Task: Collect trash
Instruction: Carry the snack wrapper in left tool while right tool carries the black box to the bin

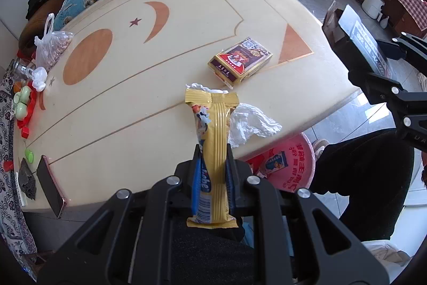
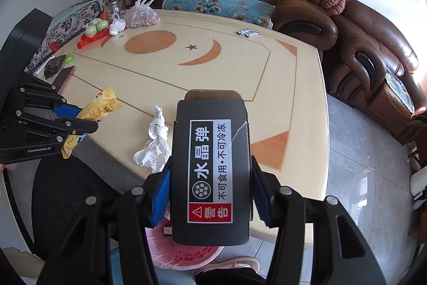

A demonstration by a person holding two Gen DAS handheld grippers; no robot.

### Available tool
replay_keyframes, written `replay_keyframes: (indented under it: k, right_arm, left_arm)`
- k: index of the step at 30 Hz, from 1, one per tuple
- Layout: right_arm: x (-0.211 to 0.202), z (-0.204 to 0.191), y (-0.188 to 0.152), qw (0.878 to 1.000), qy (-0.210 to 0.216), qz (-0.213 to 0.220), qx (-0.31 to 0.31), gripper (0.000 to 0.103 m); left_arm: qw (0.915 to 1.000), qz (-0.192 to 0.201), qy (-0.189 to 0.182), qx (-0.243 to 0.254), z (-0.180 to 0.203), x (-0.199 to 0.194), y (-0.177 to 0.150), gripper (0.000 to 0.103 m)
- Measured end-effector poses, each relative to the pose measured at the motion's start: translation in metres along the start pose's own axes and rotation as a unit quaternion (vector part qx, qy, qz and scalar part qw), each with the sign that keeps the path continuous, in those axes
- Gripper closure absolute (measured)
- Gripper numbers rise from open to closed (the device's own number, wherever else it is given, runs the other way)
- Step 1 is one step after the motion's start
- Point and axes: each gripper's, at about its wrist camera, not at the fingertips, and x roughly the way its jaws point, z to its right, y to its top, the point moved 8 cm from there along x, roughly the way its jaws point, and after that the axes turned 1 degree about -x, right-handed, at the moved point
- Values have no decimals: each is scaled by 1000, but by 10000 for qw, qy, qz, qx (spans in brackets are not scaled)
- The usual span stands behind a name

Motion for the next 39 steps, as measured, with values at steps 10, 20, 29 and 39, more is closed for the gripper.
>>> replay_keyframes:
  k: [10, 20, 29, 39]
  right_arm:
    - [-38, -20, -18, 9998, 8, 175, -93, 51]
    - [-58, -42, -50, 9997, 43, 150, -160, 51]
    - [-54, -55, -82, 9999, 119, -27, -37, 51]
    - [-18, -64, -125, 9988, 214, -441, 93, 51]
  left_arm:
    - [9996, 168, 6, 226, 28, -22, -20, 86]
    - [9993, 133, -124, 312, 55, -20, -49, 86]
    - [9993, 33, -307, 216, 71, 1, -73, 86]
    - [9989, -162, -414, 178, 91, 44, -98, 86]
